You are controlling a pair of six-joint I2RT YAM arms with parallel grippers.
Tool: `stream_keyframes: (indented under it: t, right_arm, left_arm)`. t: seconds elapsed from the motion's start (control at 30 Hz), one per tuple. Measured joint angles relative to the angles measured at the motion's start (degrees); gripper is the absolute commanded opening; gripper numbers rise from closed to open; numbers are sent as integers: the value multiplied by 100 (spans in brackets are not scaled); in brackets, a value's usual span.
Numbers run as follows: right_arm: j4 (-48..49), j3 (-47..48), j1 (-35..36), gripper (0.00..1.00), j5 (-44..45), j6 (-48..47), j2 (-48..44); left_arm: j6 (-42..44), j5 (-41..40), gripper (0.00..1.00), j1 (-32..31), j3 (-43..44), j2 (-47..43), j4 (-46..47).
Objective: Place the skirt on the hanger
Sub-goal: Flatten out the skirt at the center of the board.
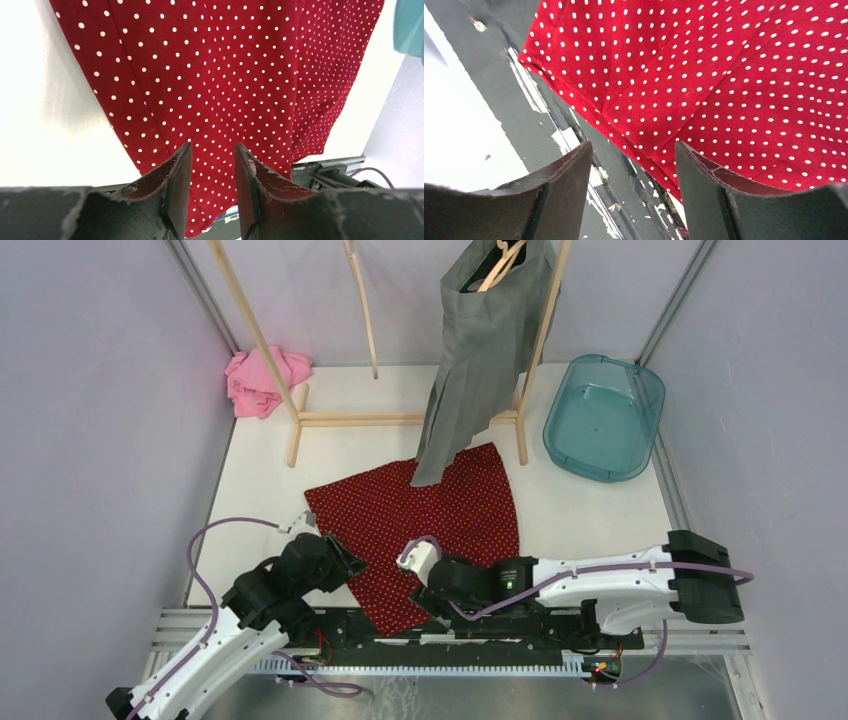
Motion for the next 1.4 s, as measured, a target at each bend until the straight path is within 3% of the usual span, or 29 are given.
stream_keyframes:
  t: [0.2,0.4,0.57,1.03,1.3,1.4]
  right_arm:
    - [-269,13,-339,66,221,291,-444]
    - [-396,-501,-1777,64,214,1034,-632]
    - [-581,-699,-2487,61,149,1438,-636]
    - [-831,-881,-3058,57,238,2765,-35]
    - [-1633,-960,-3458,59,907,3344,-623]
    - [-1770,-1005,-3652,53,973,3329,-772]
  left_arm:
    - [0,2,43,0,0,17,4]
    - [0,31,43,0,0,98,146]
    - [2,151,42,0,0,417,417]
    - [4,527,42,0,-96,1147,1294]
    - [7,625,41,0,-267,1602,1554]
    - [7,629,40,0,-269,1740,1624]
